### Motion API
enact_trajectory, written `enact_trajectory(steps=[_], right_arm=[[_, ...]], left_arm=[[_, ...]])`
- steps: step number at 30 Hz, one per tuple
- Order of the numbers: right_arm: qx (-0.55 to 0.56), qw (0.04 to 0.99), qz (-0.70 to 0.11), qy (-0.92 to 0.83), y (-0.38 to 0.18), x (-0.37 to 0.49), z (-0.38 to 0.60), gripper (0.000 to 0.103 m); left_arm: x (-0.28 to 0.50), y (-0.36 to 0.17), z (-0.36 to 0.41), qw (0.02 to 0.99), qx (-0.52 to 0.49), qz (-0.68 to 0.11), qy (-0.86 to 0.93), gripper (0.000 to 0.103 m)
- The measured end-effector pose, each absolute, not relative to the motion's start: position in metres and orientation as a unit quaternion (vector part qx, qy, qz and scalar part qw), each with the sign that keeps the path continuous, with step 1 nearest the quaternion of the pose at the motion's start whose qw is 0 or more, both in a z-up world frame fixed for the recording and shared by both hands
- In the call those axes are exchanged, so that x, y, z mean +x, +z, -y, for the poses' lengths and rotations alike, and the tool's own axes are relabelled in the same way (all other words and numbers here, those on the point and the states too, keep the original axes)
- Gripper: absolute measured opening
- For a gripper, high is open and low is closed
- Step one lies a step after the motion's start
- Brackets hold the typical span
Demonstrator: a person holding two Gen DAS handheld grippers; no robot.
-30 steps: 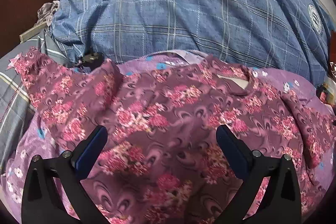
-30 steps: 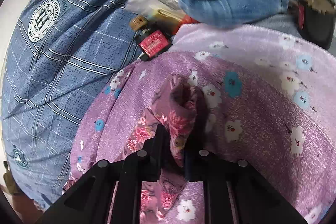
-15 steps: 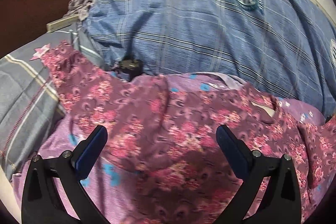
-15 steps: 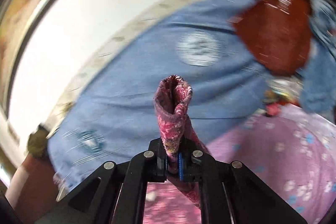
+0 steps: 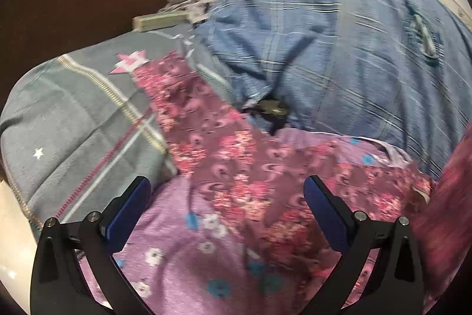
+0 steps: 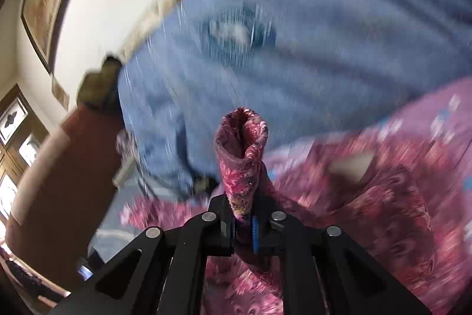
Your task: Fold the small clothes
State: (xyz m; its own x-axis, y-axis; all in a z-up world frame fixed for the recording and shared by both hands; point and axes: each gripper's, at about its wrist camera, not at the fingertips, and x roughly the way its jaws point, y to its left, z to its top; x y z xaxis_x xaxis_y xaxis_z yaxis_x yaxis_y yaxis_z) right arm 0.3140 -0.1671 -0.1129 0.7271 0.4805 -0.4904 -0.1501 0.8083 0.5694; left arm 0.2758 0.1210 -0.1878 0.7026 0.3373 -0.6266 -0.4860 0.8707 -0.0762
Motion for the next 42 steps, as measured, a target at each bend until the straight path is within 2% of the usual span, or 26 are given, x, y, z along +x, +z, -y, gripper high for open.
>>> enact_trajectory(steps=[1,2,3,5,6,9,14,16,17,20,23,27,30,31,33,37,42], right_arm=[[0.245,0.892,-0.337,0.172,-0.128,0.316,0.153,0.011],[0.232,0.893,-0.35,0.163,-0.143,0.32,0.138,0.019],[0.201,0.89,-0.377,0.16,-0.168,0.327,0.112,0.04],[0.192,0.883,-0.393,0.168,-0.18,0.329,0.105,0.067],[0.185,0.873,-0.415,0.177,-0.192,0.332,0.094,0.068],[0.197,0.845,-0.443,0.226,-0.207,0.327,0.086,0.068],[0.208,0.877,-0.348,0.259,-0.158,0.296,0.142,0.068],[0.205,0.884,-0.342,0.246,-0.153,0.297,0.15,0.066],[0.197,0.892,-0.338,0.227,-0.15,0.293,0.163,0.063],[0.172,0.905,-0.35,0.169,-0.155,0.287,0.201,0.039],[0.185,0.901,-0.376,0.109,-0.176,0.284,0.249,0.035],[0.205,0.891,-0.403,0.046,-0.207,0.281,0.293,0.034],[0.203,0.867,-0.454,0.009,-0.24,0.29,0.309,0.034],[0.201,0.855,-0.478,0.007,-0.251,0.295,0.312,0.034],[0.177,0.867,-0.466,0.011,-0.242,0.292,0.306,0.038],[0.199,0.876,-0.435,0.066,-0.224,0.283,0.296,0.038],[0.191,0.882,-0.405,0.146,-0.204,0.264,0.257,0.045]], left_arm=[[0.276,-0.19,-0.126,0.912,-0.122,-0.317,0.23,0.103],[0.277,-0.191,-0.128,0.91,-0.123,-0.319,0.232,0.103],[0.277,-0.192,-0.13,0.909,-0.122,-0.322,0.236,0.103],[0.278,-0.193,-0.134,0.905,-0.115,-0.325,0.248,0.103],[0.279,-0.193,-0.136,0.905,-0.111,-0.324,0.254,0.103],[0.277,-0.19,-0.139,0.905,-0.11,-0.316,0.264,0.103],[0.278,-0.187,-0.131,0.913,-0.113,-0.311,0.241,0.103],[0.279,-0.186,-0.122,0.919,-0.114,-0.31,0.217,0.103],[0.28,-0.186,-0.118,0.921,-0.115,-0.309,0.206,0.103],[0.285,-0.187,-0.098,0.929,-0.117,-0.319,0.148,0.103],[0.293,-0.193,-0.073,0.929,-0.1,-0.338,0.11,0.103],[0.319,-0.224,-0.037,0.906,-0.04,-0.412,0.089,0.103],[0.338,-0.26,-0.014,0.871,0.041,-0.475,0.122,0.103],[0.339,-0.265,-0.012,0.871,0.035,-0.477,0.113,0.103],[0.336,-0.26,-0.011,0.873,0.026,-0.474,0.115,0.103],[0.305,-0.224,-0.022,0.905,0.018,-0.408,0.12,0.103],[0.27,-0.184,-0.088,0.914,-0.05,-0.353,0.195,0.103]])
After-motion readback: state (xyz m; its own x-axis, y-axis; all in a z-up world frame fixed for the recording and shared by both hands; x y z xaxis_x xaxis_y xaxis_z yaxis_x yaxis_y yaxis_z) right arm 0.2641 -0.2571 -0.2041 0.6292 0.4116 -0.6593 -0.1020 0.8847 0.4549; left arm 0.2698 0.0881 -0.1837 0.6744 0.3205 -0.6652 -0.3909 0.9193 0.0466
